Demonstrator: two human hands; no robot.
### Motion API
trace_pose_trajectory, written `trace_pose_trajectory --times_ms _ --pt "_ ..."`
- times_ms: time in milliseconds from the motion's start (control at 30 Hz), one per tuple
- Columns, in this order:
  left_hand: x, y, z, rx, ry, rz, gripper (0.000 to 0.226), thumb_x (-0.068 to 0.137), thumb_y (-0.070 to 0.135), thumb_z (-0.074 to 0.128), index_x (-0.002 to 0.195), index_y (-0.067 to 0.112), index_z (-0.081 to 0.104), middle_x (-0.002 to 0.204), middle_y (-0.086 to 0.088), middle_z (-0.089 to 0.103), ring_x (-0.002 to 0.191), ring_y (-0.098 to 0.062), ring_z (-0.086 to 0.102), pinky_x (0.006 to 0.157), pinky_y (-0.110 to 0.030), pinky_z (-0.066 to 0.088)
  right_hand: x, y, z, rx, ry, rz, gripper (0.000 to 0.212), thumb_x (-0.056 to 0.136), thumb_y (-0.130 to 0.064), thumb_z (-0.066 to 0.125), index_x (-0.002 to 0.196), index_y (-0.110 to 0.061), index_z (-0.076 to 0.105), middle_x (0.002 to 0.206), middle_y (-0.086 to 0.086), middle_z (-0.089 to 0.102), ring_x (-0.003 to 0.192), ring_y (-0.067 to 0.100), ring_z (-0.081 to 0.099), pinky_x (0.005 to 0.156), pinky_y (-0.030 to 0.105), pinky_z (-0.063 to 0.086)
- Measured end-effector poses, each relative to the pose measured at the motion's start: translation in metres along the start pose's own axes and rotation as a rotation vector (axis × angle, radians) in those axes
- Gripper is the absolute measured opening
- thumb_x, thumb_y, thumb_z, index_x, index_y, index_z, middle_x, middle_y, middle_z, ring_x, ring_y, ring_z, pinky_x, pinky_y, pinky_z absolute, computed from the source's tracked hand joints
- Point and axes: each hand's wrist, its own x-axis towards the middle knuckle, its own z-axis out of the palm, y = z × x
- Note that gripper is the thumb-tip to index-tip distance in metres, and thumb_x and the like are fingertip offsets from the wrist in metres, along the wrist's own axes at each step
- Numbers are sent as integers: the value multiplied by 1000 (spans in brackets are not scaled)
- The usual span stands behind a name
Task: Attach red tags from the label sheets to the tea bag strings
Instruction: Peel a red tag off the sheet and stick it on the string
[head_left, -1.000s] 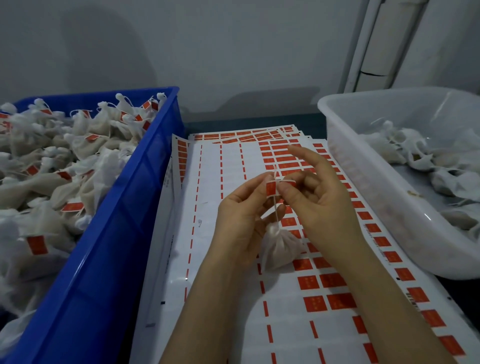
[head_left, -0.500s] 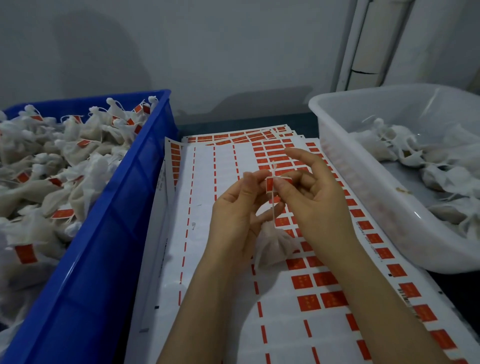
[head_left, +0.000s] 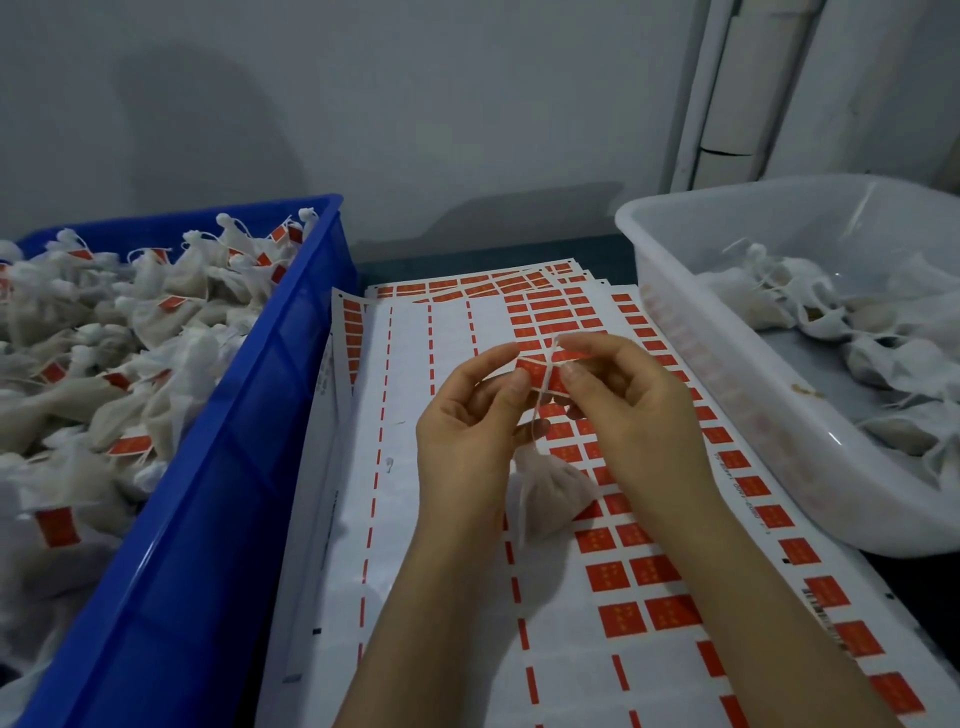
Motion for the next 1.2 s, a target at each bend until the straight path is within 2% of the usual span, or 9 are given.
trace_pose_trajectory --times_ms 233,367,533,633,800,900,1000,1067,1200 --pt "-2 -3 3 204 21 146 21 86 19 63 93 39 62 86 25 69 81 3 67 56 -8 49 0 5 2 -153 -7 19 9 87 -35 57 94 -41 54 97 -21 58 86 -4 56 59 -6 37" --pt "-3 -4 3 259 27 185 20 86 22 64 94 40 61 87 19 70 82 2 66 58 -9 50 2 4 1 -141 1 47 9 86 -34 59 81 -40 54 81 -28 57 77 -8 59 59 -6 36" --pt "-8 -6 5 368 73 304 21 81 29 67 94 37 52 99 20 65 85 3 65 71 -13 55 -1 2 4 -101 3 80 15 84 -35 59 72 -42 52 72 -33 54 75 -24 51 54 -7 35" --pt "-10 -7 6 429 59 329 15 73 42 61 87 37 57 120 19 60 85 6 65 71 -8 52 0 2 2 -75 38 105 13 84 -36 59 74 -41 53 75 -31 55 75 -25 51 52 -7 34" --pt "-10 -9 4 490 65 331 41 70 45 57 105 27 71 122 9 63 85 25 54 75 3 41 -1 1 2 -68 51 59 12 84 -35 59 76 -43 54 76 -32 55 78 -24 52 55 -7 35" --pt "-11 -7 3 483 89 306 43 70 43 56 106 26 71 117 9 66 89 15 58 79 5 38 -3 -2 3 -86 20 0 17 83 -34 59 87 -49 51 87 -37 52 86 -25 49 59 -7 35" --pt "-11 -5 2 438 106 239 27 76 36 60 101 31 69 107 11 69 92 -1 64 85 -7 47 -3 -3 5 -117 -5 -60 39 84 -26 63 105 -53 45 96 -38 49 94 -22 49 65 -6 37" --pt "-9 -5 1 399 112 189 15 82 28 64 95 35 68 97 13 71 87 -2 65 83 -13 52 -3 -3 6 -117 -3 -55 45 82 -25 66 105 -56 41 97 -38 48 93 -22 48 64 -6 37" --pt "-7 -4 2 340 97 118 14 85 25 64 90 38 68 89 16 71 83 3 64 75 -9 52 -1 -1 6 -66 57 -9 40 78 -28 68 106 -48 46 91 -33 54 90 -17 53 60 -4 39"
